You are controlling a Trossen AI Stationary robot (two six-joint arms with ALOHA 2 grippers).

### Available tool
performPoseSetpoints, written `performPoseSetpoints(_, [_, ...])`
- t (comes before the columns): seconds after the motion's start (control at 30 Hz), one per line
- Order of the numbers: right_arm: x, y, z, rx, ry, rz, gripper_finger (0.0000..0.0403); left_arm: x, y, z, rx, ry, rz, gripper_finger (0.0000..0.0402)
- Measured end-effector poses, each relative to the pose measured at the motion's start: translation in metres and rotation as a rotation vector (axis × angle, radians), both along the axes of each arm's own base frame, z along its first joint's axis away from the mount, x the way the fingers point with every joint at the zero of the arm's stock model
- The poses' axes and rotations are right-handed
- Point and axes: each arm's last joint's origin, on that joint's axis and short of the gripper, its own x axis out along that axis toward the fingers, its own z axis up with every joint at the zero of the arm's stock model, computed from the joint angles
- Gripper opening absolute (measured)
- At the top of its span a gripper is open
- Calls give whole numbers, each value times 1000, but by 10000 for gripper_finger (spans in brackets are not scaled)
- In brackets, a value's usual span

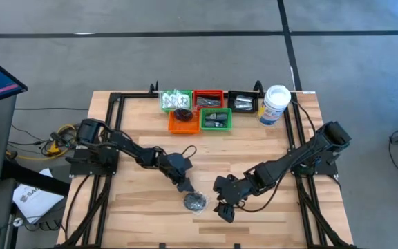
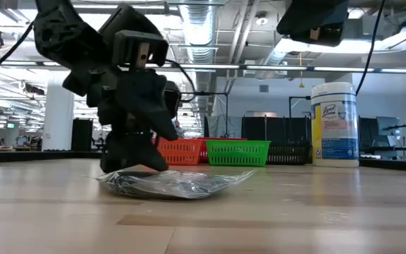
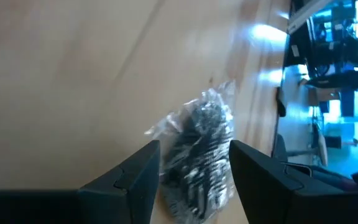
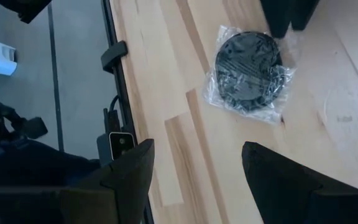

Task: Pick & Place Travel size toiletries
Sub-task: Put the black hair brush into the orange bin

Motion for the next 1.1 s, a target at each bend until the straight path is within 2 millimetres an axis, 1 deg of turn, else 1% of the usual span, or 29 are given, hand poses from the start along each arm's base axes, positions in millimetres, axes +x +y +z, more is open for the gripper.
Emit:
performPoseSetpoints(0.1, [-1,1,0,3,0,2,235,7,-5,0,10,-15,-29,186])
performPoseSetpoints(0.23, [-1,2,0,4,1,3,235,13,-9,7,37,-60,-72,186])
performPoseSetpoints(0.5, [-1,2,0,3,1,-6,235,12,-9,9,47,-61,-62,186])
performPoseSetpoints(0.7, [1,-2,0,-37,-17,-65,234,9,-9,10,16,-13,-43,186])
performPoseSetpoints(0.83, [5,-9,-1,-42,-17,-85,219,5,-14,9,-11,19,-78,186])
performPoseSetpoints(0.97, [6,-13,-1,-47,-16,-94,196,0,-27,11,-39,34,-136,186])
performPoseSetpoints(1.03, [7,-15,-1,-48,-15,-99,183,-3,-34,18,-35,16,-153,186])
performPoseSetpoints(1.1, [8,-16,-1,-50,-16,-98,171,-5,-42,29,-23,-30,-156,186])
